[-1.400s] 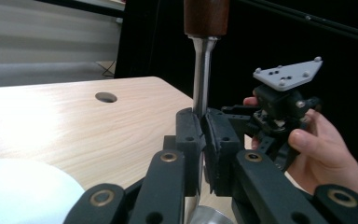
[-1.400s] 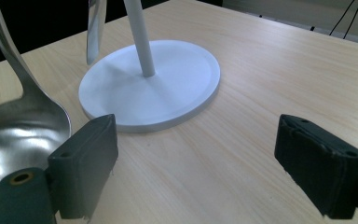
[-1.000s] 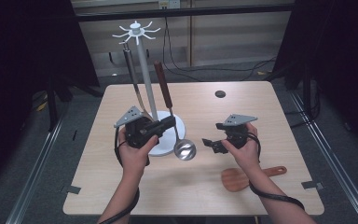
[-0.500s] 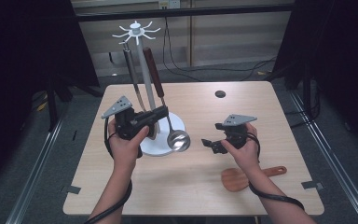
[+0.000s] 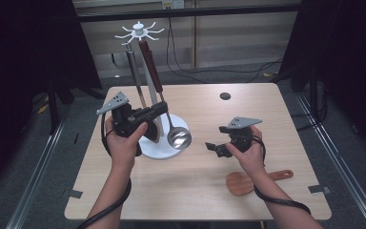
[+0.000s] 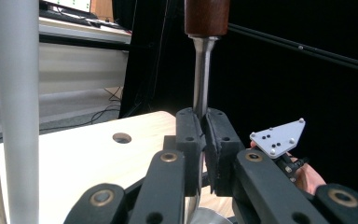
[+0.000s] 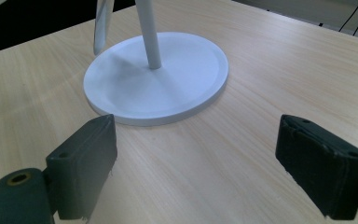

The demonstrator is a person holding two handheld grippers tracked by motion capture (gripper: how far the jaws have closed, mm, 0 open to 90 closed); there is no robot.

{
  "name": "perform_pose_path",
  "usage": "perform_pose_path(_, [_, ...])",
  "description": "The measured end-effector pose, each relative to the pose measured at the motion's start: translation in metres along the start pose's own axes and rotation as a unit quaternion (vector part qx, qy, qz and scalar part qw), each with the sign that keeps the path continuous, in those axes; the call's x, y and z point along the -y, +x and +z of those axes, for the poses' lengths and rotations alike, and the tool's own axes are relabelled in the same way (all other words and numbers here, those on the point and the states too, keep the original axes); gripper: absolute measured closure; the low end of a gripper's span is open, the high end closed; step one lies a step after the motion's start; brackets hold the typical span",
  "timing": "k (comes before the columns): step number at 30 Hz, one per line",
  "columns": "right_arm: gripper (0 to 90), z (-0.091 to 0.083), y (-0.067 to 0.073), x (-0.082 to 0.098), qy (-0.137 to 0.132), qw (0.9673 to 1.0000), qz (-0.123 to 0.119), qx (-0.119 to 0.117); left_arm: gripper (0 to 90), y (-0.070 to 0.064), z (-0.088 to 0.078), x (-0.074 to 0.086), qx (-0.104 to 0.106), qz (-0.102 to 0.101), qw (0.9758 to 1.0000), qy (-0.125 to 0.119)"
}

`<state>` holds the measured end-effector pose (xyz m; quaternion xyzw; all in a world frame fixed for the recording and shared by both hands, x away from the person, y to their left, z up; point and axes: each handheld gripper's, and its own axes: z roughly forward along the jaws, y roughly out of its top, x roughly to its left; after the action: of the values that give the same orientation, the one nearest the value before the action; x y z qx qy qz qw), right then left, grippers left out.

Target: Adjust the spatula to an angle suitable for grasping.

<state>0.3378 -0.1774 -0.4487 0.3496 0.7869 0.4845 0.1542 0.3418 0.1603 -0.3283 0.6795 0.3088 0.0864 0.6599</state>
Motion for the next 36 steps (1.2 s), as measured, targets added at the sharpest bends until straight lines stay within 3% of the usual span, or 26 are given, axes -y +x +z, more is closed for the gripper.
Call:
perform_pose_path(14, [11.9,0.0012,0.0008,0.0000,0.003,1.0000,-0.001,-0.002,85.0,0.0047,-0.0003,-0.0035,0.002,-0.013,0.9999,-0.005])
perform_pose_path(17, [11.9,0.0016,0.0009,0.0001,0.003,1.0000,-0.001,-0.004,85.0,0.0050,-0.0003,-0.0042,0.000,-0.007,1.0000,0.002])
perform_pose_path(33, [11.9,0.0011,0.0007,-0.0003,0.001,1.0000,0.000,-0.004,84.9,0.0078,0.0030,-0.0016,0.018,-0.029,0.9994,-0.012])
perform_pose_path(36, [11.9,0.0008,0.0005,-0.0003,0.000,1.0000,0.000,-0.006,84.9,0.0091,0.0013,-0.0006,0.013,-0.030,0.9993,-0.018])
